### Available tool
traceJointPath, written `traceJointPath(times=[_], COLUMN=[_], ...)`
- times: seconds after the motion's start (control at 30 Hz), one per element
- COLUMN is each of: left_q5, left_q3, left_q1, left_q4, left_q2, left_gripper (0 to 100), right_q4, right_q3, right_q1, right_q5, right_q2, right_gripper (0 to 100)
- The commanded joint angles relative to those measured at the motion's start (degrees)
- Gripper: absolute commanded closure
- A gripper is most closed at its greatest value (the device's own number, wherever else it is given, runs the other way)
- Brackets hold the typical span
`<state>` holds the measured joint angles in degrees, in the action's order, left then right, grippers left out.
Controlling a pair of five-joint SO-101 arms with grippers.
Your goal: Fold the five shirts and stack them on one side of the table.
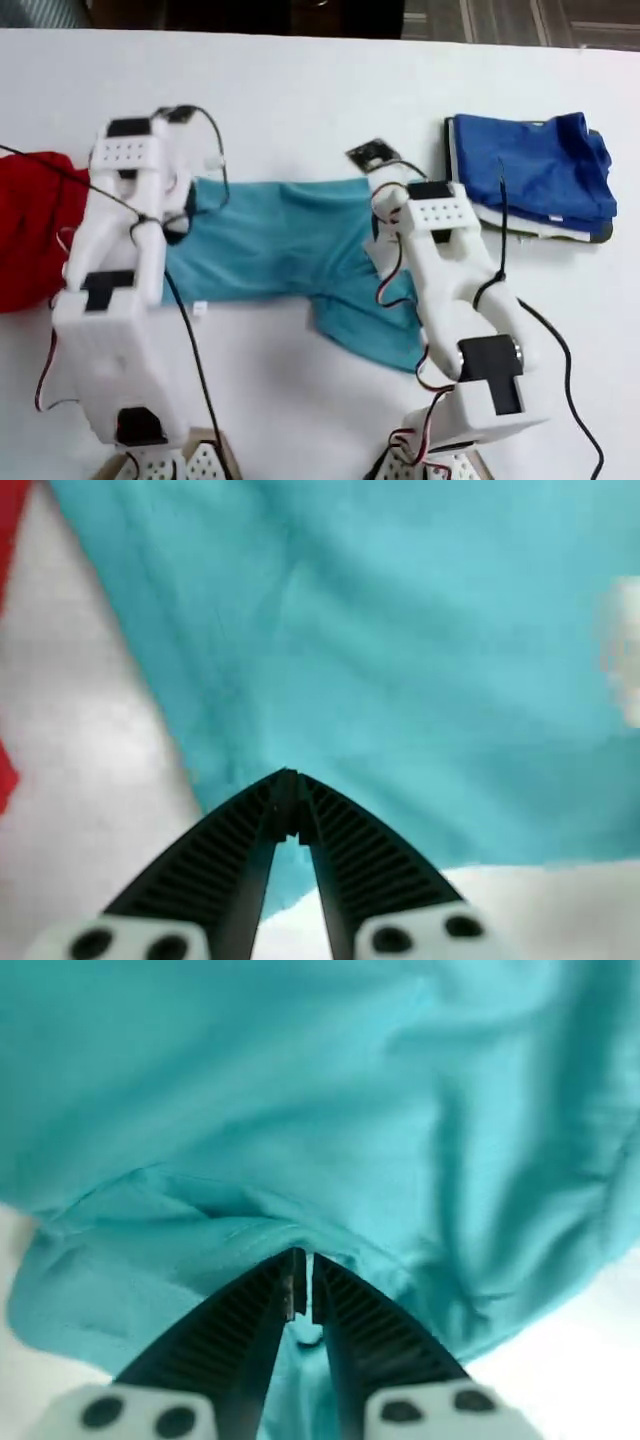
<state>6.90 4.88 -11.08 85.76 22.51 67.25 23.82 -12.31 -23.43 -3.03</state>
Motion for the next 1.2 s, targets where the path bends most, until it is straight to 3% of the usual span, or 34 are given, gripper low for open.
traceJointPath(times=[0.0,0.23,0.4,0.53,0.87,1.03,1.17], left_q5=[0.26,2.73,3.08,2.99,3.08,2.90,2.90], left_q3=[-15.34,-35.30,-36.26,-36.53,-36.70,-37.93,-40.04], left_q1=[0.79,-2.46,-2.90,-2.55,-2.81,-2.55,-1.58], left_q4=[-8.35,-27.52,-27.52,-27.69,-27.69,-29.54,-32.88], left_q2=[-10.81,-14.95,-15.30,-15.21,-15.30,-15.21,-15.56], left_gripper=[97,97,97,97,97,97,97], right_q4=[3.21,8.48,9.54,4.70,-10.59,-10.15,-3.74], right_q3=[-0.26,1.49,1.23,2.02,9.32,9.58,9.49], right_q1=[-3.65,-9.71,-9.01,-6.64,-1.54,-2.95,-6.37], right_q5=[-0.62,-0.26,-0.09,-0.09,-0.53,-0.62,-0.62], right_q2=[0.31,4.88,16.40,21.67,11.56,7.87,8.57], right_gripper=[97.9,97.9,97.9,97.9,97.9,97.9,97.9])
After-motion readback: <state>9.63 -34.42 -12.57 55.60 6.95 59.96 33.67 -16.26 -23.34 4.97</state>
